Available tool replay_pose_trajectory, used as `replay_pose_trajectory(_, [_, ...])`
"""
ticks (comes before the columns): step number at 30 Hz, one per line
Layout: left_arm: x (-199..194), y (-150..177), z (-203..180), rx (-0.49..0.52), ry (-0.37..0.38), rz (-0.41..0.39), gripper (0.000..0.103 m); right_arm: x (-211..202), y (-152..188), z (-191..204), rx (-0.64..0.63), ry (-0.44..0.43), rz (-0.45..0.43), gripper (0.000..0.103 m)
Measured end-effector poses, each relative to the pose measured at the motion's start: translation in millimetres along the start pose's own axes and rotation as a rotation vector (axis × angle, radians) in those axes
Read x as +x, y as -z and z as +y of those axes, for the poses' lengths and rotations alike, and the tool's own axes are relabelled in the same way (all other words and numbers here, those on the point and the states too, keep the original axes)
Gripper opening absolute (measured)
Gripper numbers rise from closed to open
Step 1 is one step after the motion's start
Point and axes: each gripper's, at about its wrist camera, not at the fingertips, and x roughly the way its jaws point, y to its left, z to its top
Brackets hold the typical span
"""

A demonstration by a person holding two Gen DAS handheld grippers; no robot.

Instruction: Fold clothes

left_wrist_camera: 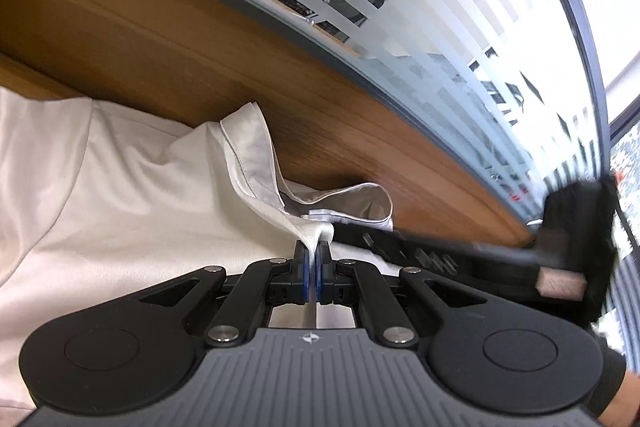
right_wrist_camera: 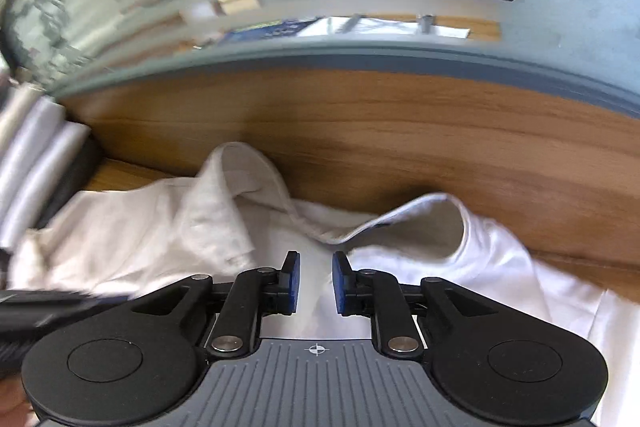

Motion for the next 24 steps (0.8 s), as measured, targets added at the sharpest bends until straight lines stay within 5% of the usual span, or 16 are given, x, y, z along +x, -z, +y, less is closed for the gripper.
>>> replay_pose_trajectory(8, [8.9,-8.5,13.5,-0.059,0.047,0.046,0.003,-19.4,33.2,-8.9,0.118,-0.303,0.092,0.020])
replay_pose_trajectory(13, [11.9,-13.6,15.4,-0.060,0.071,0.074,0.003,-15.9,48.2,-19.2,0.229,-0.442,0.077,0.022])
replay_pose_trajectory(19, [11.1,-17.1,16.3,-0.051,0.104,0.089,0.003,4.7,52.7,-35.3,0.373,-0.584,0.070,0.036])
replay_pose_trajectory(24, [13.2,-16.7,16.7,-0.059,0.108,0.087,0.003,22.5,62.3,-49.0,0.515,-0.702,0.084,0.028])
